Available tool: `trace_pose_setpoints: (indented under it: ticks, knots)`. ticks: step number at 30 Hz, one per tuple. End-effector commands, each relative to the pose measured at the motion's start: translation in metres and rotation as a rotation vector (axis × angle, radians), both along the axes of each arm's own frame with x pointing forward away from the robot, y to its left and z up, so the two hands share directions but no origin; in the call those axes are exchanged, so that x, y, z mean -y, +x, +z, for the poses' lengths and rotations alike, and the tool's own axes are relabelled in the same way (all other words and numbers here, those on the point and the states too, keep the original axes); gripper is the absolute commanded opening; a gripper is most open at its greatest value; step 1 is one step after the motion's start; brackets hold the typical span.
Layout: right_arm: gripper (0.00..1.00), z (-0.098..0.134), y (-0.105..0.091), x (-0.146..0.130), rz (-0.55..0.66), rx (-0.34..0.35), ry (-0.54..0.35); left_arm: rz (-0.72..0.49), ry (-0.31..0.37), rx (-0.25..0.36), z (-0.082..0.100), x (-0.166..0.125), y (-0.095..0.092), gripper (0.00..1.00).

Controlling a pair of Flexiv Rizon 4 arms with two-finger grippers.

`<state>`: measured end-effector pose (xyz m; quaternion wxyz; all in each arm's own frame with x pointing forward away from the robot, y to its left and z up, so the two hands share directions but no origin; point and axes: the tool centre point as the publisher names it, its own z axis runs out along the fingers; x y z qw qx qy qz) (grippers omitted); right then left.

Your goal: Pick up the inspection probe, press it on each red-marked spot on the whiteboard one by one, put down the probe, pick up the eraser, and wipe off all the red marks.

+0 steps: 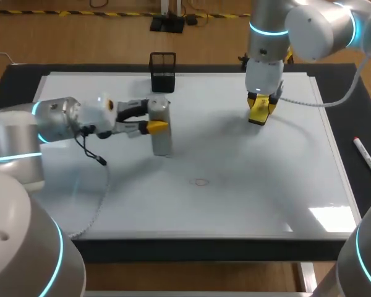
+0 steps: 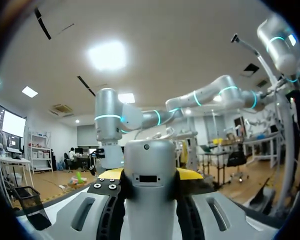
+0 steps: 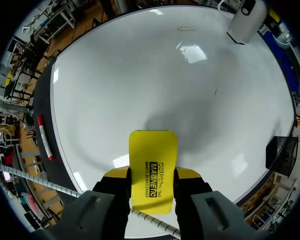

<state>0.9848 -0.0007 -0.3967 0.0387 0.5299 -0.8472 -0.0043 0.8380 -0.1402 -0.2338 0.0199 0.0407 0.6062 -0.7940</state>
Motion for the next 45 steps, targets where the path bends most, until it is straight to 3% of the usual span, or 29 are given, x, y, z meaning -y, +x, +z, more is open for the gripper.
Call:
trace_pose_setpoints:
  ticks: [1, 13, 23, 45]
  knots:
    - [0.0, 0.001, 0.001, 0.001, 0.002, 0.0, -0.003, 0.022, 0.004, -0.005, 0.006, -0.024, 0.007, 0.0]
    - [0.0, 0.001, 0.001, 0.001, 0.002, 0.0, -0.003, 0.102, 0.03, -0.046, 0.009, -0.078, 0.039, 0.0]
    - [0.0, 0.001, 0.001, 0.001, 0.002, 0.0, -0.003, 0.157, 0.051, -0.032, 0.012, -0.112, 0.056, 0.0]
    - [0.0, 0.001, -0.001, -0.002, 0.01, 0.001, 0.003, 0.164, 0.047, -0.009, 0.015, -0.12, 0.057, 0.0]
